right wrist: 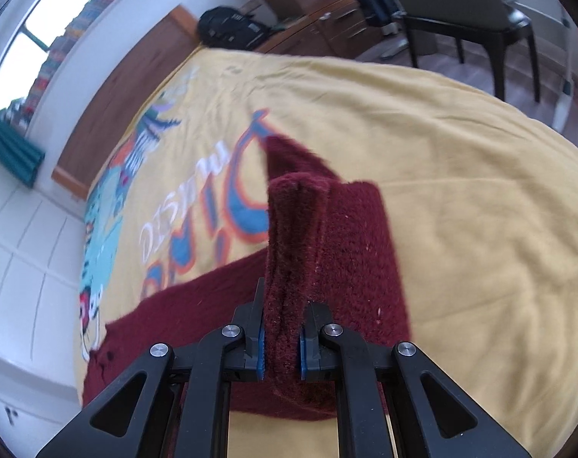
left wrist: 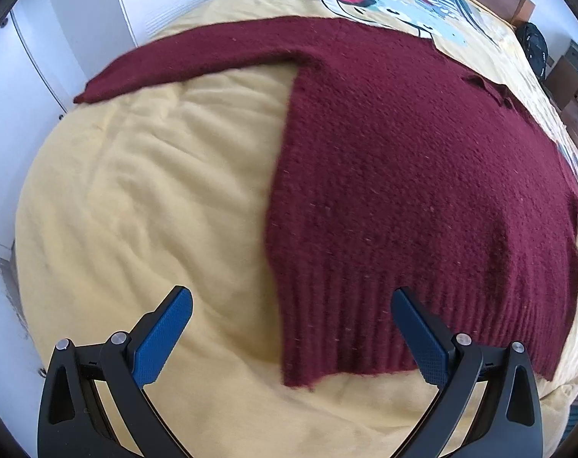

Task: Fold small clothes
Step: 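Lift the sleeve with the right gripper and fold it across the sweater body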

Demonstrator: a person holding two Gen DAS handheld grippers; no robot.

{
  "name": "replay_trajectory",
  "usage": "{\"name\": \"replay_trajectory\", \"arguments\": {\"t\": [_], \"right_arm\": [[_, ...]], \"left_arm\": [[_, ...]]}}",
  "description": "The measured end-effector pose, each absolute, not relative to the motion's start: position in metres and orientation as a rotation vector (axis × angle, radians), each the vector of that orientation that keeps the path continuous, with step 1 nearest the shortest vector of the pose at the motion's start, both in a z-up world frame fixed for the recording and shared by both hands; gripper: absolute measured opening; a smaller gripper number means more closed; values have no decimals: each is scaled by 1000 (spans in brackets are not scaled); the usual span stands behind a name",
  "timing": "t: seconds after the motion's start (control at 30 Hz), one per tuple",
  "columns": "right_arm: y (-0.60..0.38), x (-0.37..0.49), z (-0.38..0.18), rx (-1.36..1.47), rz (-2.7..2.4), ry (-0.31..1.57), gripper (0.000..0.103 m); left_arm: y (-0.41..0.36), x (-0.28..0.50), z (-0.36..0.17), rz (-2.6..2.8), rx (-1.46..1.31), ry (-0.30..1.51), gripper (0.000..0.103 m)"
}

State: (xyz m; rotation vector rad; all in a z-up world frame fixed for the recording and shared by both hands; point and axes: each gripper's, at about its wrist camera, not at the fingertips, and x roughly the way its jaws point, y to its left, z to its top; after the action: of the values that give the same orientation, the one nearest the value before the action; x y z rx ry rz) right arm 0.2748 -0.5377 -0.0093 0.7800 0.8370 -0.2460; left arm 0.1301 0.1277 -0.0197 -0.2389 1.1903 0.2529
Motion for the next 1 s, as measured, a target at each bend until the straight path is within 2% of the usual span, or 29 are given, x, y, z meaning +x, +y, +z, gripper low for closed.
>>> {"name": "replay_trajectory", "arguments": {"t": [1.0], "right_arm": [[-214,417,27,595,175,991,12]], "left_arm": [[242,83,-13,353,-369,1130,102]]}}
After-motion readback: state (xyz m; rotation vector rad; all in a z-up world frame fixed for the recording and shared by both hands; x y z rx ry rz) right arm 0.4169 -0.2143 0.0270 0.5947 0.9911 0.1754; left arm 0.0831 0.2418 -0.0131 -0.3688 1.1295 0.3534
